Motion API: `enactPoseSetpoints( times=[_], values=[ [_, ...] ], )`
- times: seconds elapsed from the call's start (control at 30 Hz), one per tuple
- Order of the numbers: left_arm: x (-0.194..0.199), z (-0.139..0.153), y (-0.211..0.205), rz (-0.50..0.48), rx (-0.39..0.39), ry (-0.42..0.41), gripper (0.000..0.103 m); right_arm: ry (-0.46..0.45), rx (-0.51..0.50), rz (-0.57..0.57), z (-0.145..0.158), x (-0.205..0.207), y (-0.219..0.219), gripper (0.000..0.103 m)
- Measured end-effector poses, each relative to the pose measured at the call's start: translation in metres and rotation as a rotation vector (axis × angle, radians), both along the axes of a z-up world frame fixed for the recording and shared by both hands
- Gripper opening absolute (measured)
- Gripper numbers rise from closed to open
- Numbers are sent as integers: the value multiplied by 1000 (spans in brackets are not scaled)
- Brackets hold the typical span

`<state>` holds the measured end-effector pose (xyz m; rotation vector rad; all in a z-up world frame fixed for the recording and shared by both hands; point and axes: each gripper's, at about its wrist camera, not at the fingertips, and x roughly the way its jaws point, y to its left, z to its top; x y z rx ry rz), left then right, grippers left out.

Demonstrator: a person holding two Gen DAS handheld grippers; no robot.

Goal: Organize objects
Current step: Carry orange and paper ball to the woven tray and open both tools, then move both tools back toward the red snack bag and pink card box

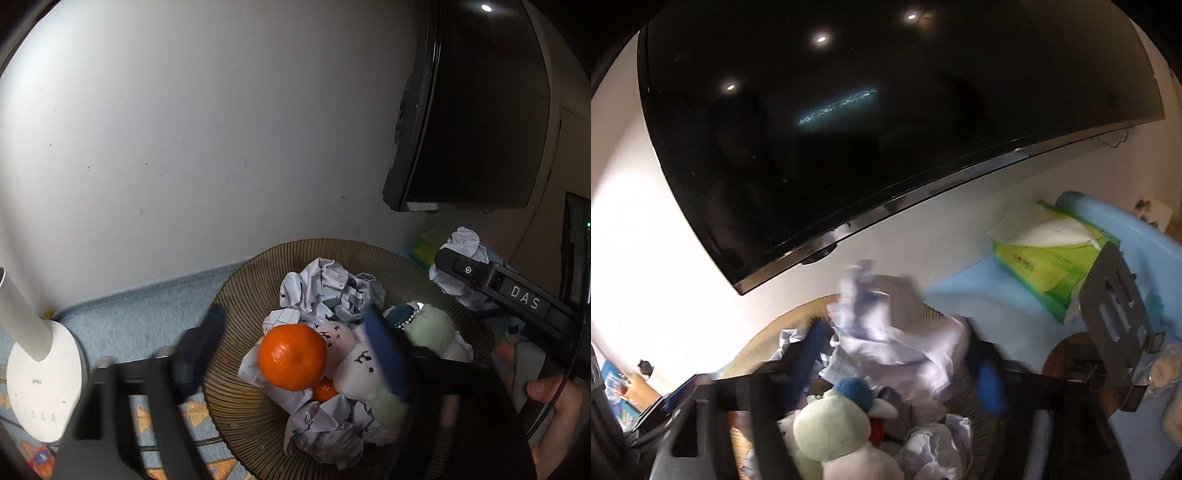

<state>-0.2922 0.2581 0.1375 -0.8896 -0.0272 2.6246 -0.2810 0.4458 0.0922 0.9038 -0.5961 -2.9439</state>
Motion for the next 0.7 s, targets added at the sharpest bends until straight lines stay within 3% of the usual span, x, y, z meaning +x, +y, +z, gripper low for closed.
enactPoseSetpoints(
  times=[0.03, 0.13, 0.33, 0.5, 0.6, 0.7],
  values=[
    [1, -1, 2, -10, -2, 21, 103, -22, -7, 15, -1, -3, -1, 103],
    [8, 3, -1, 17, -1, 83, 103, 0, 11, 21, 1, 0, 1, 103],
    [12, 12, -20, 37, 7, 79, 103, 43, 48, 9, 14, 12, -10, 103],
    [40, 16, -83, 90, -43, 92, 103, 110, 68, 58, 45, 32, -35, 103],
    [49, 14, -130, 126, -90, 23, 103, 151, 101, 185, 68, 44, -71, 103],
    [60, 3, -181, 212, -164, -13, 103, 158, 196, 308, 76, 58, -123, 103]
  ],
)
